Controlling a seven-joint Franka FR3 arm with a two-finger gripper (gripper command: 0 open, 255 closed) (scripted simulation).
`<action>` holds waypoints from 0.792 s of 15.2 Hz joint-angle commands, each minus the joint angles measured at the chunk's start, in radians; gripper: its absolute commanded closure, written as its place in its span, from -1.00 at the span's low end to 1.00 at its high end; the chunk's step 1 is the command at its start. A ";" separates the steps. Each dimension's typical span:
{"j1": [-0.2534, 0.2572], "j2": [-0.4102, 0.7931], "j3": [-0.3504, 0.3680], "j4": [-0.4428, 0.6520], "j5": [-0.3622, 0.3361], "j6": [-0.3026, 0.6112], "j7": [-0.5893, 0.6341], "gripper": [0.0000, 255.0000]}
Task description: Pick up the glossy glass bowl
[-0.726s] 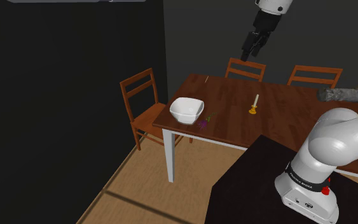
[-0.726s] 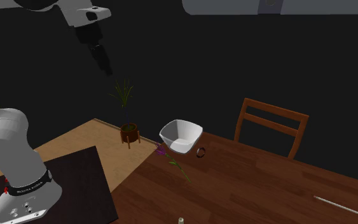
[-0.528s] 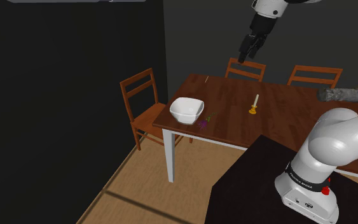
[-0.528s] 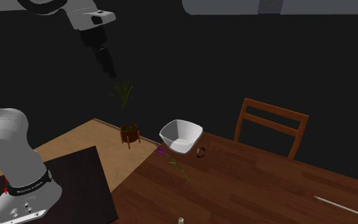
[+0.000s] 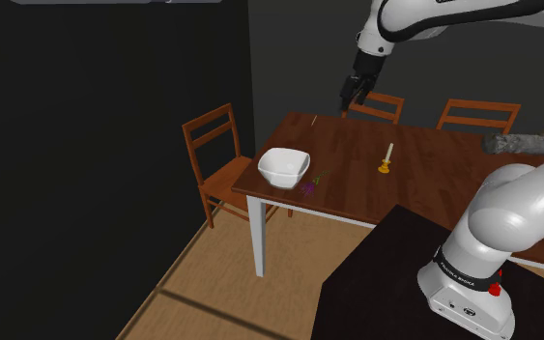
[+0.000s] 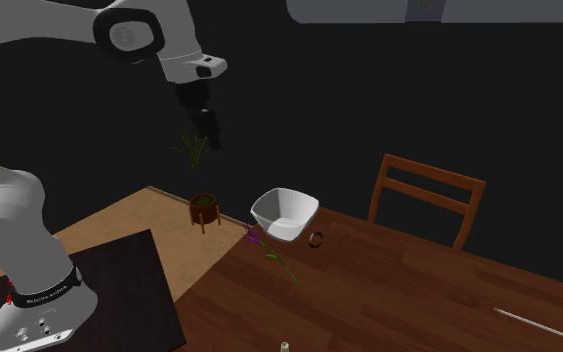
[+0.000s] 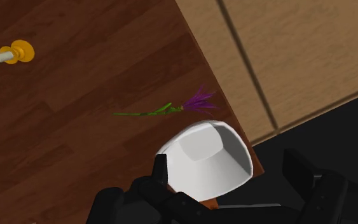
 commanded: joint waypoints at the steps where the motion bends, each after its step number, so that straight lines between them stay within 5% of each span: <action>1: 0.002 0.070 -0.012 0.016 0.007 0.045 -0.009 -1.00; 12: 0.007 0.470 -0.080 0.155 0.092 0.242 -0.099 -1.00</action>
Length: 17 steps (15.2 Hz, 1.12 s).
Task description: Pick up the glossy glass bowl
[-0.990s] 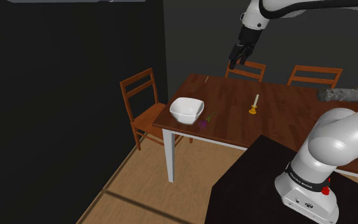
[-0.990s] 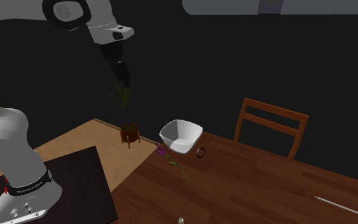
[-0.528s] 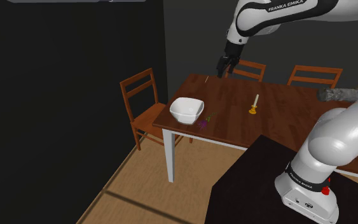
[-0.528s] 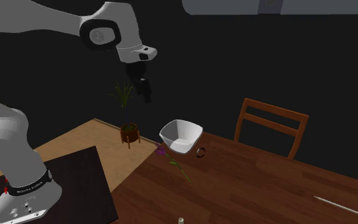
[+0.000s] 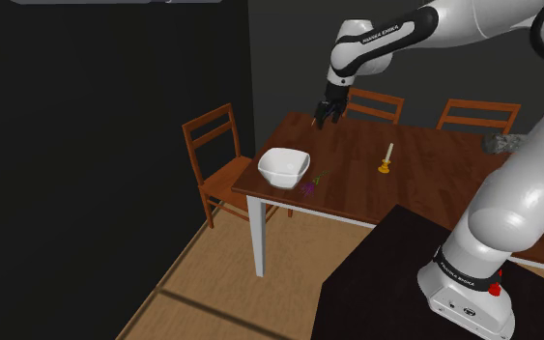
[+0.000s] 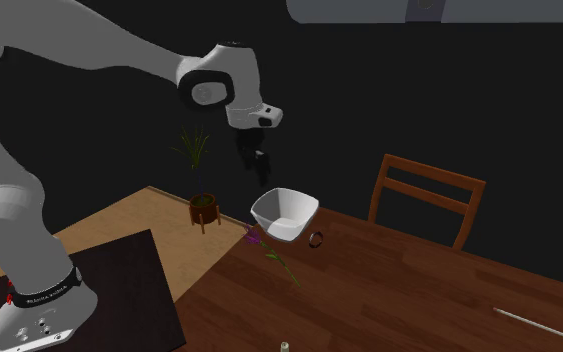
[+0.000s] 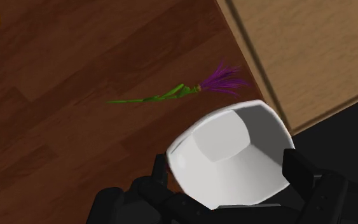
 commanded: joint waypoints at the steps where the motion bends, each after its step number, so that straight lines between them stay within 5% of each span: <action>1: -0.001 0.076 -0.007 0.035 0.023 0.029 -0.018 -1.00; 14: -0.066 0.584 0.002 0.400 0.172 0.083 -0.120 -1.00; 17: -0.069 0.606 0.007 0.392 0.180 0.113 -0.127 -1.00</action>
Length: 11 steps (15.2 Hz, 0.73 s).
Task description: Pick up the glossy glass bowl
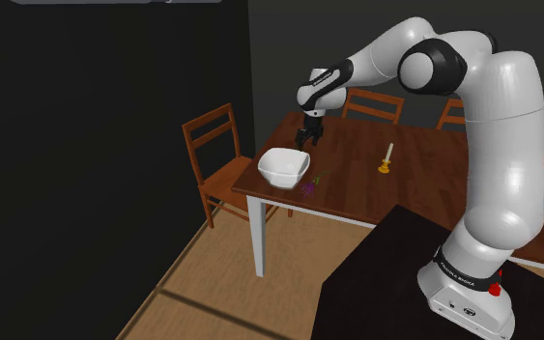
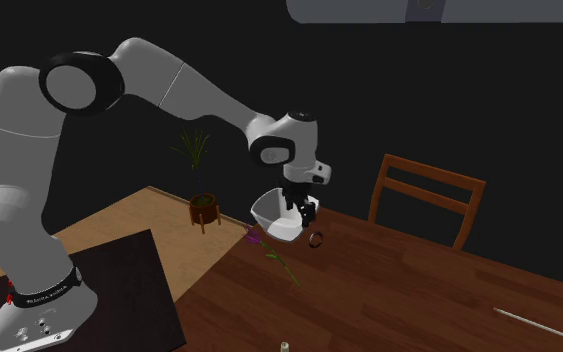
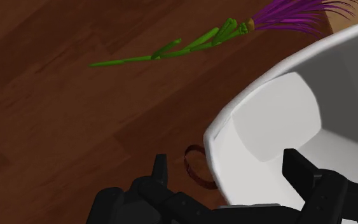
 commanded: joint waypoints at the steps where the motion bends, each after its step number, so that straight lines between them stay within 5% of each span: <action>1: -0.002 0.019 0.003 0.001 0.006 0.018 -0.005 -1.00; 6: -0.006 0.048 0.009 -0.006 0.016 0.053 -0.014 -1.00; 7: -0.005 0.046 0.009 -0.009 0.016 0.054 -0.014 1.00; 11: -0.006 0.047 0.009 -0.008 0.016 0.054 -0.014 1.00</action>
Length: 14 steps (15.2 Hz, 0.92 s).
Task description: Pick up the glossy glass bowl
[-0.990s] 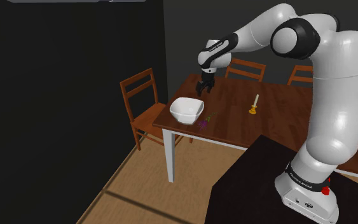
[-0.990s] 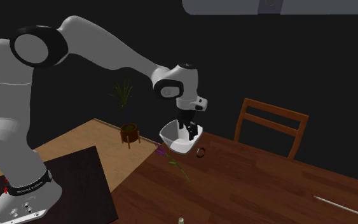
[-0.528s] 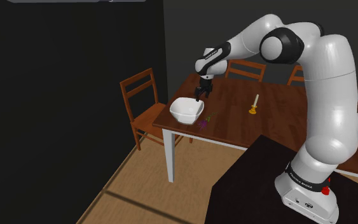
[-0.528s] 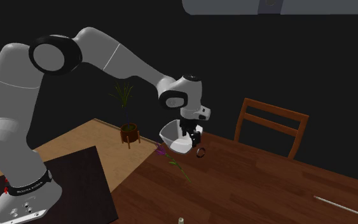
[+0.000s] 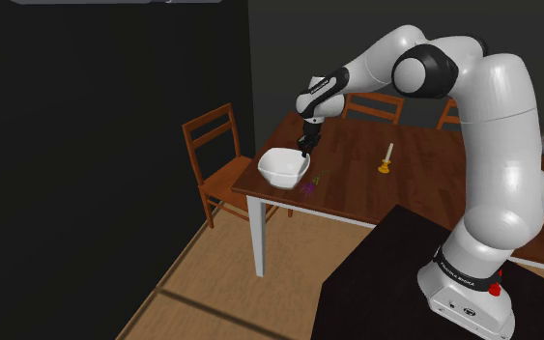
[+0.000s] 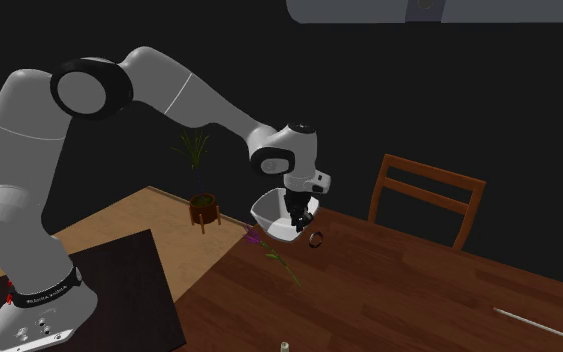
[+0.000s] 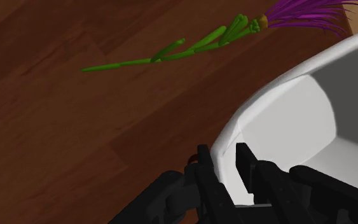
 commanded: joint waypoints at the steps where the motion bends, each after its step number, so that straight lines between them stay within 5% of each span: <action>1: 0.000 0.001 0.000 0.000 0.000 0.000 0.000 1.00; 14: 0.008 -0.067 -0.013 0.026 -0.025 -0.091 0.022 1.00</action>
